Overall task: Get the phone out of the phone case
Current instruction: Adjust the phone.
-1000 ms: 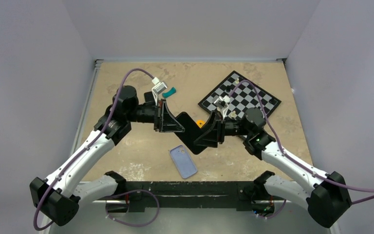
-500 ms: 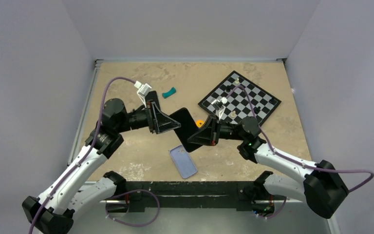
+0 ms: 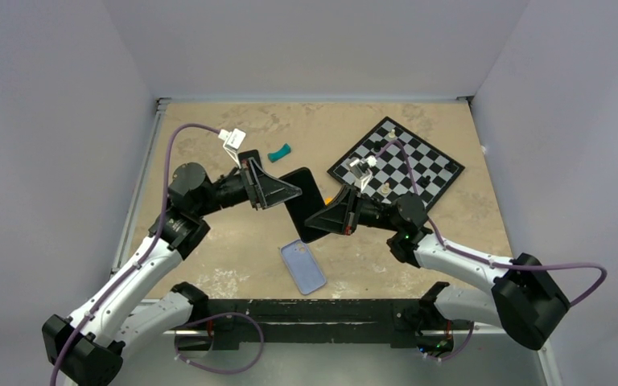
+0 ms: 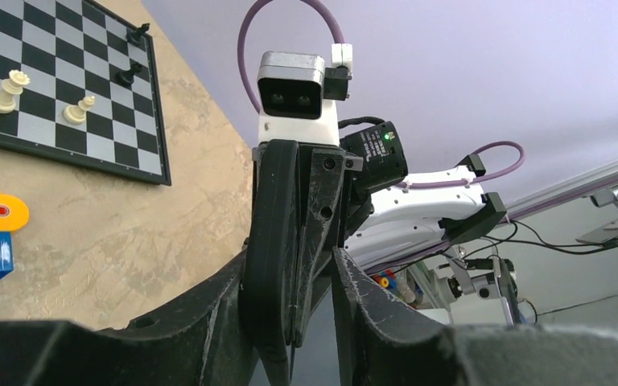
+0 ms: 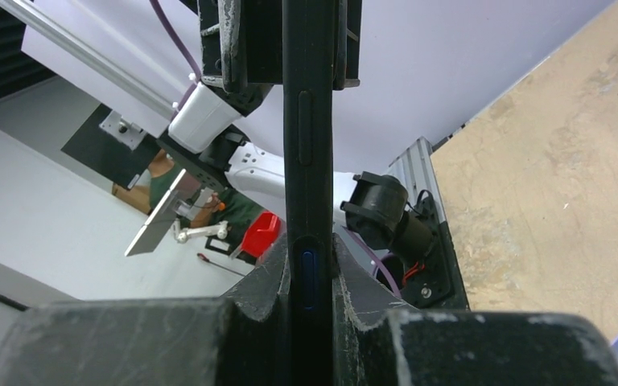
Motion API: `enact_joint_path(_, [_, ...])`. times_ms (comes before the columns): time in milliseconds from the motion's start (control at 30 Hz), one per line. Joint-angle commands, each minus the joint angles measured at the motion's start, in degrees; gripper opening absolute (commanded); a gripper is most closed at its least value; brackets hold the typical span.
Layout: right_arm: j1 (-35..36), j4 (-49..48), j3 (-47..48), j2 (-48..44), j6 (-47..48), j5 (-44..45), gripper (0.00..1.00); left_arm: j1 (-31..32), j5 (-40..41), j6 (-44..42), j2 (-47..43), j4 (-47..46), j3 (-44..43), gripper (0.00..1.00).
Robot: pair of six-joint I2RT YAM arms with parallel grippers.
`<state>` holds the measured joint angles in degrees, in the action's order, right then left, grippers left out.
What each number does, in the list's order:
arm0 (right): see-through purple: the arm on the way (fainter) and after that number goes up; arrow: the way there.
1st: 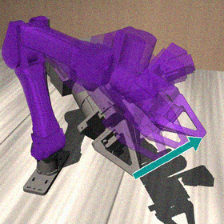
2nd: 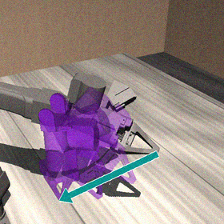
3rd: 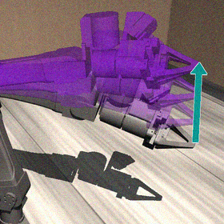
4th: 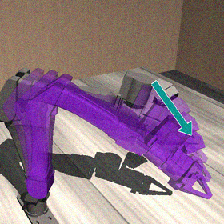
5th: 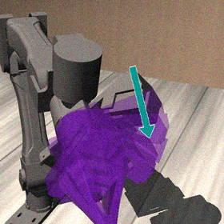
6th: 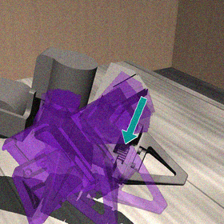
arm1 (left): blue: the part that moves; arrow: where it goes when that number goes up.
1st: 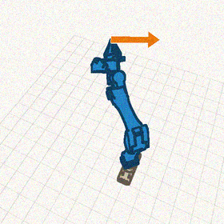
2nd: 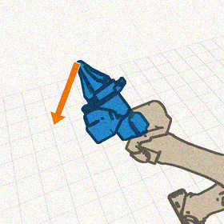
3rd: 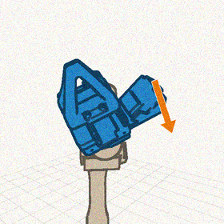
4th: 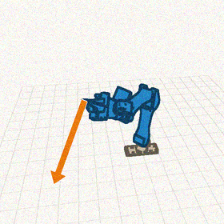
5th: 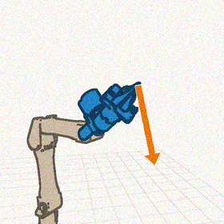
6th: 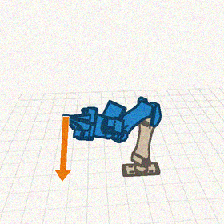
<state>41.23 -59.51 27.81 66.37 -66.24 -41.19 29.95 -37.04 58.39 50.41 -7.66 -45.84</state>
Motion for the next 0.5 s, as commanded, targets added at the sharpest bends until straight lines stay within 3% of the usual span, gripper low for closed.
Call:
enact_joint_path(0, [0.4,-4.5,2.2,-1.2,0.0,2.5,0.0,-0.1,-1.1,1.5,0.8,-5.2,0.2,0.41])
enact_joint_path(100, [0.8,-1.1,3.6,-1.3,2.0,1.5,0.0,-0.1,-1.2,1.9,0.7,-7.0,1.0,0.26])
enact_joint_path(133, [0.8,0.4,3.9,-1.3,2.5,1.2,0.0,-0.1,-1.2,1.5,0.8,-6.8,0.9,0.26])
enact_joint_path(300, [0.8,7.5,4.3,-4.5,4.7,5.9,0.0,-0.1,-3.3,-1.8,0.7,-1.7,-0.2,0.52])
enact_joint_path(467, [0.7,12.2,3.7,-10.3,6.0,17.4,0.0,0.6,-2.9,-0.4,-2.5,-5.1,6.5,0.58])
